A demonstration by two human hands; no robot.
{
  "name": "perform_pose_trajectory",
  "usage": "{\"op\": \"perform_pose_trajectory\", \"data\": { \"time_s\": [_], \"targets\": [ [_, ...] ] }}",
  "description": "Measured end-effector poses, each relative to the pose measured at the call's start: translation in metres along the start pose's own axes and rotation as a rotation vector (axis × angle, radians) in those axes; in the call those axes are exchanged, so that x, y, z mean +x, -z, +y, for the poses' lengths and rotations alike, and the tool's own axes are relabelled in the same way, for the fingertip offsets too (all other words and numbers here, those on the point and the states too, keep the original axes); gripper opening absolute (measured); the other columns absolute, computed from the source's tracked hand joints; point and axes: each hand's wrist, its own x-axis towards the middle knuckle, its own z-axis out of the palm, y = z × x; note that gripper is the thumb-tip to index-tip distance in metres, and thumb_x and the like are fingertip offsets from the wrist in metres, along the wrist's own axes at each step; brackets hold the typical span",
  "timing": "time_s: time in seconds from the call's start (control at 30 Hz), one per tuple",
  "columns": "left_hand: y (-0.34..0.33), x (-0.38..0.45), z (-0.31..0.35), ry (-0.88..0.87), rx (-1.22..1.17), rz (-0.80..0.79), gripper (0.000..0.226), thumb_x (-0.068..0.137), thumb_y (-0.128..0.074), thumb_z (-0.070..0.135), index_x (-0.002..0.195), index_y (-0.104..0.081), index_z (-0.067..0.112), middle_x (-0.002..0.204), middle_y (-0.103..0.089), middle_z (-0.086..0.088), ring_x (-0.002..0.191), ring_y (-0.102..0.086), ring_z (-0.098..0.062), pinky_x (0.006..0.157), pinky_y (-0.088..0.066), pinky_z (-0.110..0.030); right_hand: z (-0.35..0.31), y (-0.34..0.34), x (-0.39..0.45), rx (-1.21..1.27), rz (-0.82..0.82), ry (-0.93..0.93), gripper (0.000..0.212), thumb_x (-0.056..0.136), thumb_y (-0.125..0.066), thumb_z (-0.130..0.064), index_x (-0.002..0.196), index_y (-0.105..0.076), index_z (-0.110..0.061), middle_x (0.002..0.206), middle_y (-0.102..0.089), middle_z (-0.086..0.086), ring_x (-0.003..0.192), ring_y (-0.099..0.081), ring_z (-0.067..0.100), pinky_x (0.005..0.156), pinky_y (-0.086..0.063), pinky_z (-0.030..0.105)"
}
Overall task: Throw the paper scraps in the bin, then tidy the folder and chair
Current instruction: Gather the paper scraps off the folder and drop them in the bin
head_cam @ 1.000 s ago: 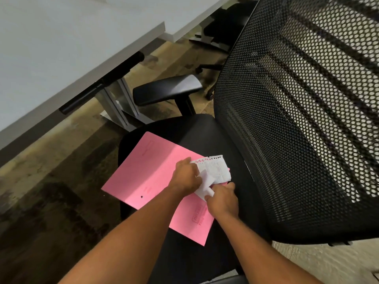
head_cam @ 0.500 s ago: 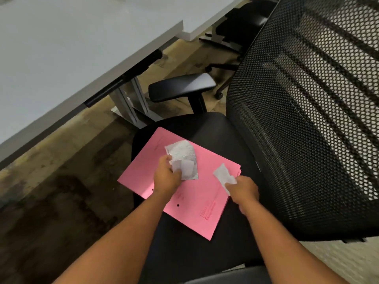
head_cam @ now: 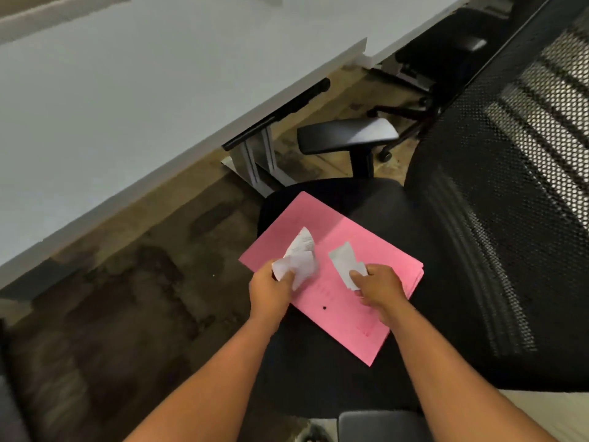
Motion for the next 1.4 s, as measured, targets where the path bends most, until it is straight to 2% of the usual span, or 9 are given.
{"op": "perform_pose_trajectory", "data": {
  "time_s": [0.1, 0.2, 0.5, 0.67, 0.8, 1.03, 1.13, 1.3, 1.4],
  "targets": [
    [0.025, -0.006, -0.009, 0.004, -0.014, 0.055, 0.022, 0.089, -0.068, 0.009, 0.110, -0.068, 0.013, 0.101, -0.069, 0.000, 0.094, -0.065, -0.016, 0.079, -0.053, -0.027, -0.004, -0.029, -0.013, -0.068, -0.030, 0.044, 0.021, 0.089, -0.063, -0.020, 0.103, -0.073, -0.008, 0.092, -0.072, 0.011, 0.084, -0.069, 0.032, 0.075, -0.057, 0.045],
    [0.058, -0.012, -0.025, 0.072, -0.022, 0.117, 0.025, 0.088, -0.069, 0.013, 0.112, -0.067, 0.017, 0.105, -0.070, 0.000, 0.096, -0.066, -0.018, 0.086, -0.056, -0.035, -0.009, -0.061, -0.026, -0.107, -0.052, 0.091, 0.018, 0.086, -0.064, -0.021, 0.095, -0.075, -0.009, 0.082, -0.071, 0.009, 0.077, -0.067, 0.032, 0.066, -0.054, 0.040],
    [0.170, -0.051, -0.100, 0.316, -0.155, 0.318, 0.026, 0.088, -0.072, 0.022, 0.110, -0.072, 0.008, 0.096, -0.075, -0.004, 0.090, -0.071, -0.021, 0.084, -0.057, -0.037, -0.022, -0.172, -0.085, -0.268, -0.169, 0.249, 0.022, 0.087, -0.068, -0.021, 0.101, -0.074, -0.005, 0.098, -0.073, 0.012, 0.090, -0.067, 0.032, 0.081, -0.055, 0.041],
    [0.222, -0.081, -0.143, 0.418, -0.200, 0.433, 0.026, 0.089, -0.071, 0.022, 0.111, -0.071, 0.008, 0.103, -0.074, -0.007, 0.089, -0.067, -0.018, 0.083, -0.051, -0.030, -0.010, -0.234, -0.122, -0.354, -0.247, 0.243, 0.015, 0.085, -0.071, -0.023, 0.087, -0.074, -0.009, 0.087, -0.073, 0.009, 0.083, -0.067, 0.027, 0.068, -0.051, 0.035],
    [0.266, -0.110, -0.190, 0.511, -0.240, 0.517, 0.030, 0.088, -0.073, 0.023, 0.114, -0.071, 0.007, 0.107, -0.074, -0.008, 0.098, -0.069, -0.024, 0.094, -0.054, -0.039, 0.007, -0.292, -0.156, -0.457, -0.314, 0.199, 0.035, 0.083, -0.074, -0.031, 0.109, -0.069, -0.009, 0.105, -0.071, 0.008, 0.095, -0.066, 0.026, 0.075, -0.054, 0.036],
    [0.340, -0.177, -0.279, 0.640, -0.215, 0.654, 0.030, 0.087, -0.073, 0.024, 0.111, -0.073, 0.007, 0.106, -0.075, -0.009, 0.098, -0.070, -0.027, 0.090, -0.055, -0.039, 0.059, -0.393, -0.227, -0.609, -0.425, 0.140, 0.051, 0.083, -0.075, -0.032, 0.124, -0.061, -0.005, 0.113, -0.069, 0.013, 0.094, -0.067, 0.027, 0.076, -0.057, 0.037],
    [0.365, -0.202, -0.316, 0.713, -0.208, 0.711, 0.027, 0.087, -0.072, 0.027, 0.107, -0.073, 0.008, 0.102, -0.076, -0.009, 0.096, -0.069, -0.029, 0.089, -0.056, -0.042, 0.083, -0.433, -0.256, -0.709, -0.473, 0.124, 0.049, 0.082, -0.074, -0.037, 0.118, -0.064, -0.005, 0.108, -0.070, 0.013, 0.096, -0.067, 0.029, 0.081, -0.057, 0.039],
    [0.405, -0.257, -0.386, 0.792, -0.196, 0.789, 0.023, 0.087, -0.073, 0.024, 0.098, -0.071, 0.004, 0.095, -0.073, -0.010, 0.083, -0.064, -0.024, 0.072, -0.048, -0.032, 0.139, -0.510, -0.303, -0.785, -0.608, 0.101, 0.047, 0.085, -0.071, -0.033, 0.121, -0.061, -0.006, 0.114, -0.068, 0.014, 0.103, -0.065, 0.030, 0.084, -0.053, 0.037],
    [0.424, -0.286, -0.423, 0.881, -0.165, 0.822, 0.023, 0.087, -0.073, 0.024, 0.090, -0.066, 0.002, 0.090, -0.070, -0.012, 0.075, -0.058, -0.023, 0.066, -0.042, -0.031, 0.176, -0.552, -0.325, -0.865, -0.717, 0.109, 0.023, 0.084, -0.069, -0.030, 0.090, -0.068, -0.008, 0.096, -0.069, 0.015, 0.093, -0.066, 0.033, 0.085, -0.054, 0.041]
  ]
}}
